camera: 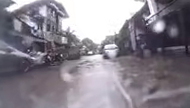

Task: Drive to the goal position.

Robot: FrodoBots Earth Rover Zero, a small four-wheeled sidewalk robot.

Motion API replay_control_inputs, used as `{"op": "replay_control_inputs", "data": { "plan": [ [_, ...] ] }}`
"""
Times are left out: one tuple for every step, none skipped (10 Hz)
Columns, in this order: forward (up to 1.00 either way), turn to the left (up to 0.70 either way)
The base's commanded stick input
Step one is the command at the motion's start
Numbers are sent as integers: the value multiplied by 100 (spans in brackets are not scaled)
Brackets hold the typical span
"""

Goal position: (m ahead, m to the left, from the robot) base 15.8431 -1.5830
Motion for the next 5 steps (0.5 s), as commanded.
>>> {"op": "replay_control_inputs", "data": {
  "plan": [
    [100,0],
    [100,0],
    [100,0],
    [100,0],
    [100,0]
  ]
}}
